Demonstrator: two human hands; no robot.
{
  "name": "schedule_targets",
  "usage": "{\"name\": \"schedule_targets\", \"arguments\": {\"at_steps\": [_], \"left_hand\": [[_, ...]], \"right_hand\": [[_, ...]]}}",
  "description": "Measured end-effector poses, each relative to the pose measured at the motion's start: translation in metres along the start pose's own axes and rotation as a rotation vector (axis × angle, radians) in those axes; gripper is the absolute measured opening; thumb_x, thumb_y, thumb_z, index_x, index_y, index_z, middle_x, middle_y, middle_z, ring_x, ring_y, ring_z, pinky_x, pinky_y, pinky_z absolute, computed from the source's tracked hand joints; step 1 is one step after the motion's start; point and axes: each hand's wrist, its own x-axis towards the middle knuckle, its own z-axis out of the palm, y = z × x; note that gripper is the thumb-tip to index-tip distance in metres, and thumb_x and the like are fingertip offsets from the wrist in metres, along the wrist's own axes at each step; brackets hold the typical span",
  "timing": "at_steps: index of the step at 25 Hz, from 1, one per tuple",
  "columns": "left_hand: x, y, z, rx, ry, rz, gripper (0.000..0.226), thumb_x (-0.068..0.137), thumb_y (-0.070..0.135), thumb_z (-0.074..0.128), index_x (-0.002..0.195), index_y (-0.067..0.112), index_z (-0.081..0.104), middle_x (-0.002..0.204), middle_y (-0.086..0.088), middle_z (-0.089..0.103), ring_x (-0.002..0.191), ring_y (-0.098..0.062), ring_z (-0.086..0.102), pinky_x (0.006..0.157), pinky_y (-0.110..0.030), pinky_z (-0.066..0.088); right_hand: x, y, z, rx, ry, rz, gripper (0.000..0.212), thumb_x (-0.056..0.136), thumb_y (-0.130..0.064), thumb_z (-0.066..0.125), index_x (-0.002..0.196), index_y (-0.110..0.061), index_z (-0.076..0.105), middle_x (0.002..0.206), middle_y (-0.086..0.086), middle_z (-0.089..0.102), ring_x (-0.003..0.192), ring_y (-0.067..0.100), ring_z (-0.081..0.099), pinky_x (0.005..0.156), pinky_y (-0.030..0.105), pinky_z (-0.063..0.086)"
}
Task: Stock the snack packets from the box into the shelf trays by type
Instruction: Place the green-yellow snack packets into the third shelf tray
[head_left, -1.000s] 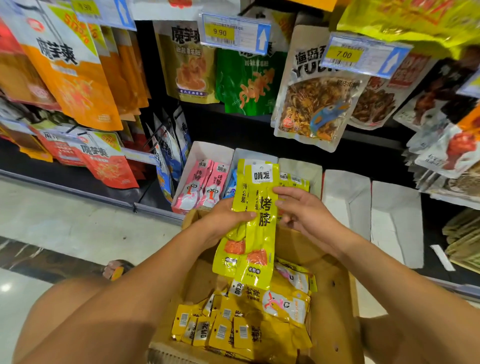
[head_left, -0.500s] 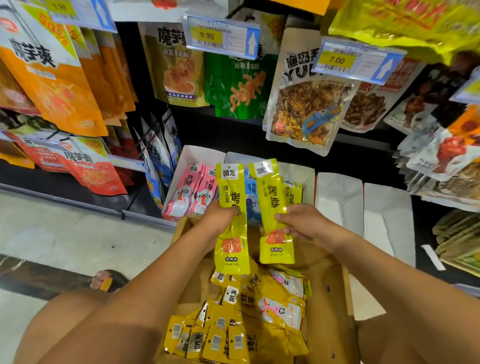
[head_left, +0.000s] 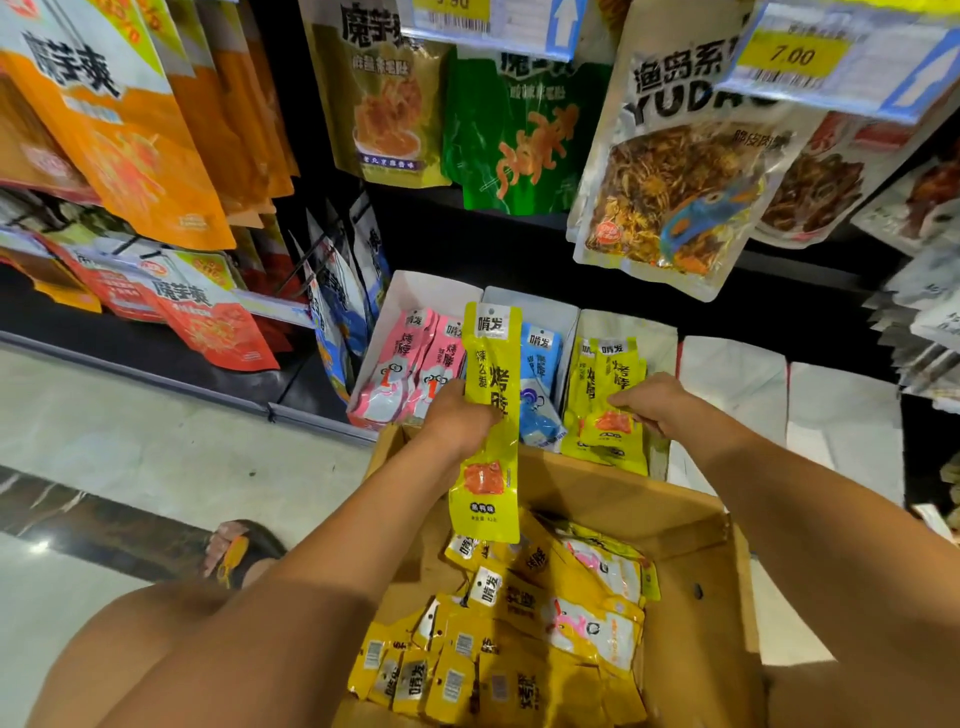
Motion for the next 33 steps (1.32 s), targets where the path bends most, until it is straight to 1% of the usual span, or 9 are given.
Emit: {"name": "schedule_targets", "arguments": {"at_steps": [3,6,10,12,15,19,21,27,33], "left_hand": [[0.005,-0.002,-0.001,0.013,0.006,-0.001,0.036,0.094,-0.001,0.065,0.127,0.012,0.06,0.11,-0.009,0.072,0.096,-0.03,0.071,0.084,-0.046,0.06],[0.008,-0.003,-0.001,0.006,0.007,-0.003,0.038,0.094,-0.001,0.065,0.129,0.013,0.06,0.115,-0.01,0.072,0.102,-0.033,0.071,0.09,-0.051,0.059],[0.011,-0.003,0.0,0.003,0.001,-0.014,0.044,0.094,0.001,0.066,0.135,0.013,0.057,0.117,-0.01,0.071,0.1,-0.032,0.072,0.086,-0.048,0.061],[0.01,-0.003,0.0,0.006,-0.019,-0.019,0.052,0.093,0.007,0.07,0.141,0.016,0.054,0.124,-0.008,0.07,0.102,-0.029,0.072,0.089,-0.046,0.061],[0.008,-0.005,0.002,0.026,-0.04,-0.026,0.068,0.082,0.023,0.076,0.146,0.02,0.051,0.136,-0.007,0.065,0.114,-0.031,0.068,0.096,-0.05,0.058],[0.002,-0.004,0.004,0.009,-0.049,0.003,0.024,0.098,0.007,0.061,0.117,0.021,0.068,0.115,-0.008,0.075,0.099,-0.031,0.073,0.091,-0.05,0.06],[0.001,-0.005,0.007,-0.024,-0.067,-0.007,0.028,0.1,0.002,0.054,0.104,0.024,0.07,0.107,-0.01,0.077,0.093,-0.035,0.074,0.086,-0.049,0.061],[0.0,-0.009,0.021,-0.103,-0.111,-0.017,0.04,0.1,-0.002,0.041,0.103,0.019,0.074,0.106,-0.013,0.077,0.097,-0.035,0.074,0.091,-0.053,0.059],[0.004,-0.014,0.031,-0.069,-0.154,-0.002,0.041,0.1,0.0,0.041,0.101,0.023,0.074,0.107,-0.011,0.077,0.099,-0.034,0.072,0.094,-0.053,0.058]], "right_hand": [[0.017,0.0,0.03,-0.051,-0.004,-0.026,0.021,0.088,-0.023,0.077,0.098,-0.016,0.061,0.064,0.009,0.048,0.048,0.02,0.041,0.044,0.026,0.032],[0.029,0.007,0.048,-0.112,-0.054,-0.084,0.087,0.083,-0.026,0.08,0.153,-0.012,0.03,0.107,0.016,0.064,0.079,0.03,0.061,0.052,0.031,0.043],[0.029,0.014,0.048,-0.262,-0.036,-0.188,0.092,0.075,-0.028,0.088,0.152,-0.016,0.039,0.14,0.013,0.055,0.112,0.034,0.062,0.084,0.04,0.055],[0.025,0.017,0.043,-0.24,-0.061,-0.211,0.092,0.074,-0.029,0.088,0.151,-0.018,0.04,0.147,0.012,0.05,0.111,0.034,0.063,0.082,0.04,0.056],[0.012,0.019,0.032,-0.193,-0.097,-0.223,0.085,0.074,-0.029,0.088,0.147,-0.019,0.044,0.13,0.013,0.063,0.094,0.027,0.069,0.066,0.033,0.054],[-0.027,0.002,0.025,-0.168,-0.114,-0.358,0.06,0.092,-0.022,0.071,0.145,-0.016,0.046,0.143,0.009,0.051,0.095,0.026,0.066,0.067,0.029,0.053],[-0.061,-0.011,0.029,-0.071,-0.176,-0.437,0.052,0.097,-0.024,0.063,0.145,-0.018,0.044,0.134,0.003,0.056,0.078,0.019,0.068,0.058,0.022,0.049],[-0.147,-0.026,0.057,0.073,-0.236,-0.547,0.064,0.079,-0.046,0.079,0.129,-0.048,0.04,0.11,-0.023,0.059,0.099,0.009,0.066,0.083,0.033,0.056],[-0.134,-0.019,0.058,0.413,-0.312,-0.215,0.013,0.094,-0.023,0.069,0.105,-0.018,0.07,0.102,0.011,0.075,0.101,0.029,0.071,0.094,0.056,0.054]]}}
